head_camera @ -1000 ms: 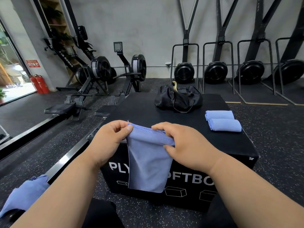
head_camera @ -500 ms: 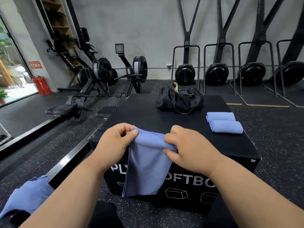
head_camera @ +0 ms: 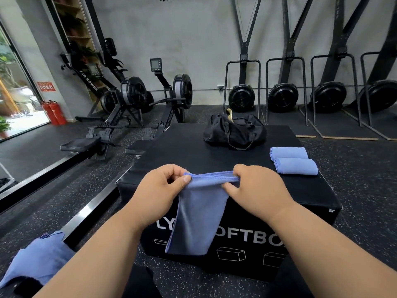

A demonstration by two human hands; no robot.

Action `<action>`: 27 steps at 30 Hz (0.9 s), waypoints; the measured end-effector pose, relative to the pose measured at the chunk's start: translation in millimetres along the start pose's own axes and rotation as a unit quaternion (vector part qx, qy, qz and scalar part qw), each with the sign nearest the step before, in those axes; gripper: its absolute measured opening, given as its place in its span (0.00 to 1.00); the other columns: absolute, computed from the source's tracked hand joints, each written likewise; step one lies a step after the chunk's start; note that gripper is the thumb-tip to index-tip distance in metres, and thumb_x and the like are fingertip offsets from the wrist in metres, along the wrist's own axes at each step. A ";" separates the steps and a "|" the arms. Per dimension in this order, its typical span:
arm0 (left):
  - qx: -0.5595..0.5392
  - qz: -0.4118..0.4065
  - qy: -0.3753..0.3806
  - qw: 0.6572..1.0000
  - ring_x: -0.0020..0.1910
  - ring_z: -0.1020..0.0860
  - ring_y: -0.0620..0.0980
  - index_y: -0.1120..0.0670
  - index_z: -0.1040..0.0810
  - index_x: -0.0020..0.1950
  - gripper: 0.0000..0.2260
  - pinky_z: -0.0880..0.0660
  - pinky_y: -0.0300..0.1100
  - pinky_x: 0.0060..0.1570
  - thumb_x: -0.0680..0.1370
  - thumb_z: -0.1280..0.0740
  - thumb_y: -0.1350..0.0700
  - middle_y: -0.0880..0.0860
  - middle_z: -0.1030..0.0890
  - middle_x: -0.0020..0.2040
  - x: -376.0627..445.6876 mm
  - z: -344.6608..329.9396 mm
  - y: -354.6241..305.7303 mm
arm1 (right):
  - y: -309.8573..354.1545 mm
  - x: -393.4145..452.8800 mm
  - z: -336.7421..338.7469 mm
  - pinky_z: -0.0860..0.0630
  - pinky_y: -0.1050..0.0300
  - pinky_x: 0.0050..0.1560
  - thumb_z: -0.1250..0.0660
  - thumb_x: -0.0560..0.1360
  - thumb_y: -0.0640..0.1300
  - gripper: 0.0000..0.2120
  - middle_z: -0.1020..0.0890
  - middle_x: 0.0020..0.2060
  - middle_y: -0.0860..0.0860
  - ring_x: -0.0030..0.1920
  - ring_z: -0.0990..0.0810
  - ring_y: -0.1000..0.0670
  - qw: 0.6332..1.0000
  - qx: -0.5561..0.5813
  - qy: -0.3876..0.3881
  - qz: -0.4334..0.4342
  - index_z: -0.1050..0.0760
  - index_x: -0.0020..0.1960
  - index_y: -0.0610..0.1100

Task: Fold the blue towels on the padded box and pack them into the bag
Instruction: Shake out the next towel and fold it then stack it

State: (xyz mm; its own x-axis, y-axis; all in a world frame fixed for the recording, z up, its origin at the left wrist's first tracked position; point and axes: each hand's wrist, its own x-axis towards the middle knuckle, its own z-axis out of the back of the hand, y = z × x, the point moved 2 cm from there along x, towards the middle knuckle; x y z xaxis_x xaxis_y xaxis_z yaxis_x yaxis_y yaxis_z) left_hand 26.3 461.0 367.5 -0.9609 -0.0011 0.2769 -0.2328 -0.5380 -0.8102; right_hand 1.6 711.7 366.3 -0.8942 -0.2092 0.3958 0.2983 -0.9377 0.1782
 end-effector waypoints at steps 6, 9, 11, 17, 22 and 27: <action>-0.009 0.028 -0.013 0.999 0.42 0.21 0.37 0.48 0.15 0.46 0.05 0.28 0.35 0.47 0.82 0.28 0.52 0.51 0.15 0.46 -2.9 2.6 4.8 | -8.7 2.8 0.1 0.31 0.57 0.37 0.34 0.76 0.55 0.08 0.25 0.39 0.55 0.39 0.24 0.53 0.996 0.019 0.026 0.080 0.28 0.42 0.52; -0.005 0.029 -0.018 0.999 0.43 0.21 0.38 0.48 0.15 0.46 0.06 0.27 0.33 0.46 0.82 0.28 0.52 0.51 0.16 0.47 -3.6 2.3 5.6 | -11.7 2.1 -1.5 0.31 0.57 0.36 0.32 0.72 0.52 0.09 0.28 0.39 0.55 0.37 0.27 0.52 0.986 0.054 0.062 0.142 0.30 0.39 0.51; -0.011 0.030 -0.019 0.999 0.43 0.21 0.39 0.48 0.16 0.46 0.06 0.27 0.35 0.47 0.82 0.28 0.52 0.52 0.16 0.47 -3.1 2.4 6.5 | -9.2 -0.8 -2.9 0.29 0.56 0.37 0.32 0.70 0.49 0.10 0.28 0.38 0.55 0.38 0.28 0.52 0.979 0.084 0.081 0.169 0.33 0.37 0.51; -0.026 0.033 -0.043 0.998 0.48 0.19 0.49 0.47 0.15 0.48 0.04 0.26 0.35 0.48 0.82 0.28 0.51 0.53 0.15 0.48 -3.2 4.1 9.0 | -10.6 -5.2 -9.4 0.26 0.53 0.39 0.32 0.71 0.40 0.09 0.23 0.36 0.56 0.37 0.27 0.51 0.967 0.210 0.090 0.110 0.29 0.43 0.53; -0.051 0.033 -0.038 0.997 0.42 0.23 0.41 0.49 0.16 0.49 0.03 0.27 0.33 0.45 0.82 0.28 0.52 0.57 0.16 0.47 -6.2 3.6 9.4 | -10.1 -5.8 -10.0 0.26 0.59 0.40 0.31 0.73 0.39 0.14 0.20 0.37 0.60 0.37 0.24 0.55 0.952 0.266 0.129 0.078 0.23 0.52 0.57; -0.059 0.022 -0.036 0.997 0.43 0.22 0.42 0.45 0.15 0.48 0.04 0.26 0.39 0.49 0.82 0.28 0.52 0.57 0.16 0.47 -7.0 3.2 5.6 | -7.7 -6.4 -13.1 0.26 0.60 0.40 0.33 0.72 0.40 0.16 0.20 0.38 0.54 0.36 0.25 0.57 0.940 0.290 0.170 0.062 0.21 0.52 0.59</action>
State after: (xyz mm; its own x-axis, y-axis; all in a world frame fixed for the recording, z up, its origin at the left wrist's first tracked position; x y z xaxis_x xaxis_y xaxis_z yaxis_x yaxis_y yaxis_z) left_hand 32.2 455.2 362.7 -0.9585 -0.0855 0.2721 -0.2104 -0.4323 -0.8769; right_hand 0.7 716.6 350.6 -0.8666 -0.4752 0.1524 0.4502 -0.6124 0.6498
